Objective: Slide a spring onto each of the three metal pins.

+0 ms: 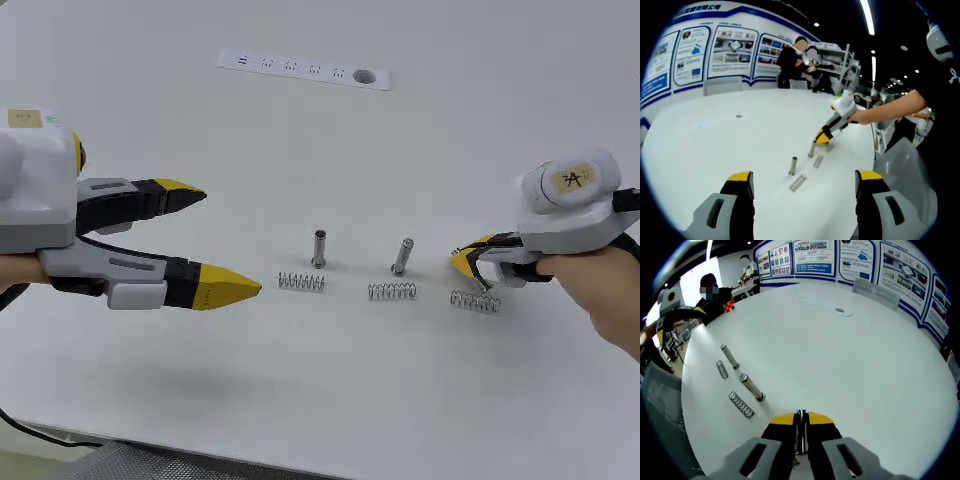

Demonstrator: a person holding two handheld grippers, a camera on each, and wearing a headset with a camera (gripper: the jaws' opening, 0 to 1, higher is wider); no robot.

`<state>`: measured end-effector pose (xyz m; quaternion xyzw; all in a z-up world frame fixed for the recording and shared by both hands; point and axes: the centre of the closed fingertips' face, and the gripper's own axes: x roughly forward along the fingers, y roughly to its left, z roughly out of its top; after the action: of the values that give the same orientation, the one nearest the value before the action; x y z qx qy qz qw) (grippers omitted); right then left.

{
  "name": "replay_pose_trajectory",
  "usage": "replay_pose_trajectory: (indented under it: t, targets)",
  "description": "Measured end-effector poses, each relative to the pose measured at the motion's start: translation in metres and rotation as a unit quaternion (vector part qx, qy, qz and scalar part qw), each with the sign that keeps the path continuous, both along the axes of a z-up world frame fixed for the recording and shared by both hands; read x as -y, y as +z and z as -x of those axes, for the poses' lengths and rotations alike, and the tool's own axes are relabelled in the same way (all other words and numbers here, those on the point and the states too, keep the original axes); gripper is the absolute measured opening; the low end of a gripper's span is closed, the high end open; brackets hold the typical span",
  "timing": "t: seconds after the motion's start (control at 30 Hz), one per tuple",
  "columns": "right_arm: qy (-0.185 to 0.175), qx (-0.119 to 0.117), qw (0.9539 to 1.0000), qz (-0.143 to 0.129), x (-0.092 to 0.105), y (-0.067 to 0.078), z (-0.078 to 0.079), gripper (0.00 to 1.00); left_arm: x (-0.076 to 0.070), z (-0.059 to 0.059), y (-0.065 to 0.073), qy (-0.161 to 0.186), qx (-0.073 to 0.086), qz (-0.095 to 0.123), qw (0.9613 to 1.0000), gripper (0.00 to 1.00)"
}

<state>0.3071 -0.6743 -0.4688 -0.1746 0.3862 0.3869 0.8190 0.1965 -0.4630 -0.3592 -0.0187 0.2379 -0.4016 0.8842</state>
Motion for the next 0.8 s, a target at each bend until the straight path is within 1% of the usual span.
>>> replay_pose_trajectory:
  t: [0.13, 0.37, 0.57, 0.7, 0.8]
  targets:
    - [-0.003, 0.010, 0.9999, -0.007, 0.002, 0.005, 0.001, 0.09, 0.001, 0.000, 0.001, -0.001, 0.002, -0.002, 1.0000, 0.85]
    - [-0.010, 0.029, 0.9994, -0.017, 0.009, 0.013, 0.003, 0.09, 0.003, 0.001, 0.005, -0.003, 0.005, 0.002, 1.0000, 0.85]
    - [-0.018, 0.041, 0.9983, -0.038, 0.015, 0.019, 0.006, 0.09, 0.005, 0.002, 0.007, -0.006, 0.007, 0.000, 1.0000, 0.85]
    - [-0.023, 0.048, 0.9975, -0.047, 0.018, 0.020, 0.007, 0.09, 0.007, 0.001, 0.008, -0.006, 0.007, -0.001, 1.0000, 0.85]
    - [-0.019, 0.057, 0.9967, -0.056, 0.018, 0.022, 0.009, 0.09, 0.008, 0.002, 0.009, -0.009, 0.008, -0.001, 0.9999, 0.85]
